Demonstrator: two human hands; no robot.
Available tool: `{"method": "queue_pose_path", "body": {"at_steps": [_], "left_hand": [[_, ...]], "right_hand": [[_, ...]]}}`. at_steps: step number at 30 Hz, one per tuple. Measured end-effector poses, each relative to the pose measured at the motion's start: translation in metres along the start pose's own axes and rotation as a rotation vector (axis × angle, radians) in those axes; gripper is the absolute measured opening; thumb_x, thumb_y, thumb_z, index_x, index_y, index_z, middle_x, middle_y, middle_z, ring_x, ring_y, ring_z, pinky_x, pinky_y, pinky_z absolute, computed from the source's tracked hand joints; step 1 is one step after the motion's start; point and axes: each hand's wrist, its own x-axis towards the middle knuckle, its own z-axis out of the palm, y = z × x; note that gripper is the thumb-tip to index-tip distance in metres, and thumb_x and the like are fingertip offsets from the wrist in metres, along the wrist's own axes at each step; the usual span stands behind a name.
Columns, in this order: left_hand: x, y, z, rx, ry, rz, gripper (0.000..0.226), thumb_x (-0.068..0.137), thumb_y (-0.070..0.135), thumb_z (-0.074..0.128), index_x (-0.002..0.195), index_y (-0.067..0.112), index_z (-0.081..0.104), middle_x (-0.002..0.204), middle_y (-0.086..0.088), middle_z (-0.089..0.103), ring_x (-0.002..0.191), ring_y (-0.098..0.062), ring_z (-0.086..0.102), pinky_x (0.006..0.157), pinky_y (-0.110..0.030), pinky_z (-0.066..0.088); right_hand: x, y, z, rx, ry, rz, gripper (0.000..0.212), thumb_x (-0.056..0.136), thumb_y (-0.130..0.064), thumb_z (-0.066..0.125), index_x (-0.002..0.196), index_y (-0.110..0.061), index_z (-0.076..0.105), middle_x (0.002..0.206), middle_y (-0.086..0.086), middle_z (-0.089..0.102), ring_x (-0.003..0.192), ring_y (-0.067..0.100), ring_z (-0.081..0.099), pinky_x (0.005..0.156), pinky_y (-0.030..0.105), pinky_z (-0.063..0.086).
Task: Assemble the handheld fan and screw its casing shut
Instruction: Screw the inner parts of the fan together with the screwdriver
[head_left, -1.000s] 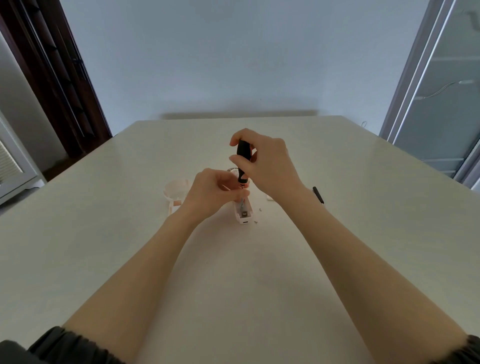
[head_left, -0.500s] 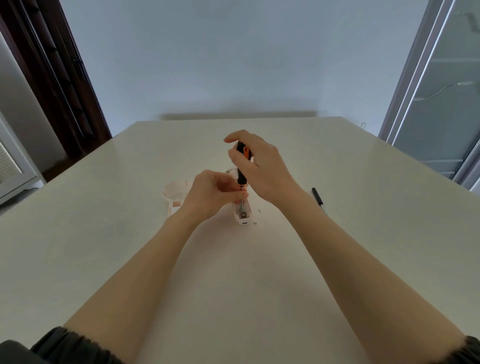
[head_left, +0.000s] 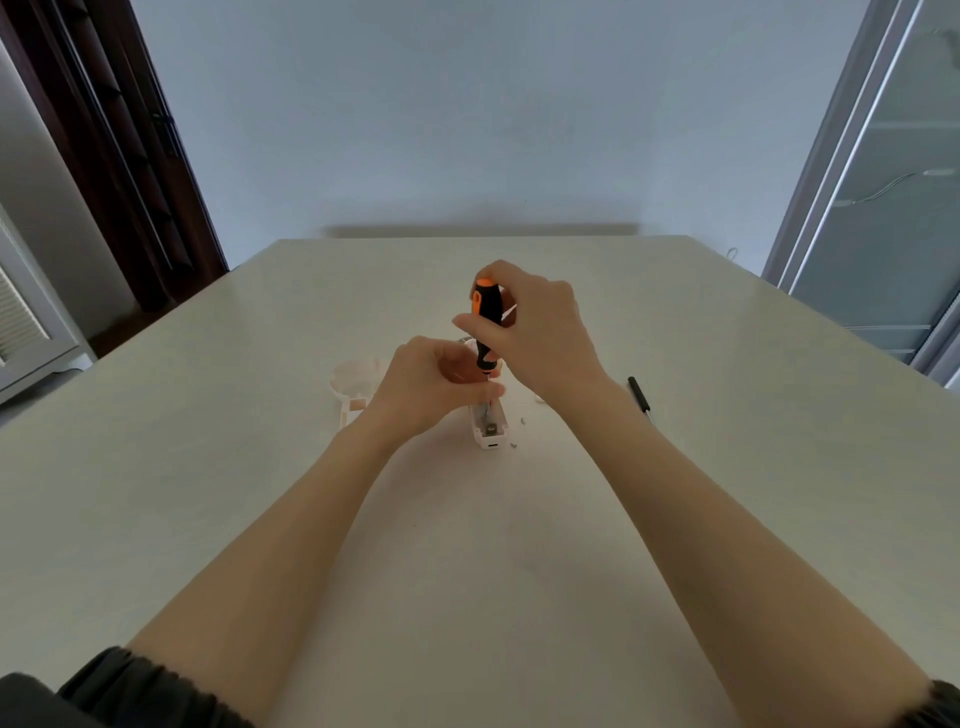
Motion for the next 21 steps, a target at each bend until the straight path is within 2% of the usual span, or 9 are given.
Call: {"method": "queue_pose_path", "body": {"at_steps": [2,5,9,13,16,18,21], "left_hand": [[0.0,0.002,0.001,0.009,0.002,0.009,0.011,0.071,0.015,0.08,0.08,0.014,0.074,0.072,0.011,0.071,0.065,-0.001,0.065,0.062,-0.004,0.043],[0.0,0.002,0.0,-0.016,-0.008,0.005,0.013,0.071,0.01,0.079,0.07,0.02,0.072,0.067,0.014,0.069,0.064,0.0,0.064,0.066,-0.009,0.044],[0.0,0.001,0.001,-0.033,-0.017,0.002,0.016,0.072,0.004,0.077,0.069,0.019,0.071,0.073,0.005,0.072,0.073,-0.009,0.069,0.075,-0.018,0.051],[0.001,0.0,0.001,-0.052,-0.017,-0.004,0.014,0.073,0.004,0.077,0.069,0.016,0.071,0.072,0.005,0.071,0.068,-0.005,0.067,0.07,-0.012,0.048],[0.001,0.0,0.002,-0.071,-0.016,-0.014,0.013,0.073,0.004,0.077,0.071,0.015,0.071,0.074,0.002,0.072,0.071,-0.01,0.068,0.073,-0.014,0.051],[0.001,0.0,0.002,-0.082,-0.021,-0.016,0.008,0.074,0.004,0.076,0.076,0.011,0.073,0.077,-0.001,0.072,0.074,-0.012,0.069,0.074,-0.016,0.052],[0.002,0.0,0.002,-0.058,-0.021,-0.014,0.007,0.074,0.005,0.076,0.079,0.01,0.073,0.077,0.003,0.072,0.073,-0.005,0.068,0.071,-0.01,0.049]], "right_hand": [[0.0,0.002,0.0,-0.001,0.035,0.031,0.022,0.079,-0.026,0.072,0.092,-0.016,0.057,0.075,0.0,0.062,0.067,0.023,0.06,0.07,0.034,0.052],[-0.001,0.003,0.0,0.007,0.072,0.041,0.022,0.078,-0.025,0.072,0.085,-0.018,0.053,0.068,-0.002,0.057,0.063,0.021,0.057,0.064,0.03,0.048],[-0.003,0.006,0.008,-0.018,0.095,0.035,0.022,0.082,-0.024,0.065,0.085,-0.018,0.044,0.072,0.002,0.054,0.065,0.021,0.048,0.061,0.029,0.04],[-0.003,0.004,0.005,0.141,0.01,0.089,0.018,0.085,-0.022,0.062,0.1,-0.016,0.055,0.085,0.001,0.057,0.073,0.021,0.055,0.07,0.038,0.052],[-0.002,0.001,-0.004,0.303,-0.085,0.123,0.032,0.083,-0.006,0.054,0.11,-0.023,0.059,0.096,0.001,0.061,0.085,0.021,0.062,0.073,0.035,0.056],[-0.001,0.003,-0.008,0.319,-0.11,0.112,0.037,0.081,0.001,0.05,0.107,-0.023,0.06,0.096,0.003,0.064,0.083,0.025,0.067,0.071,0.034,0.058],[-0.001,0.007,-0.009,0.257,-0.095,0.069,0.031,0.083,0.001,0.052,0.105,-0.019,0.061,0.094,0.006,0.065,0.075,0.027,0.069,0.068,0.038,0.06]]}}
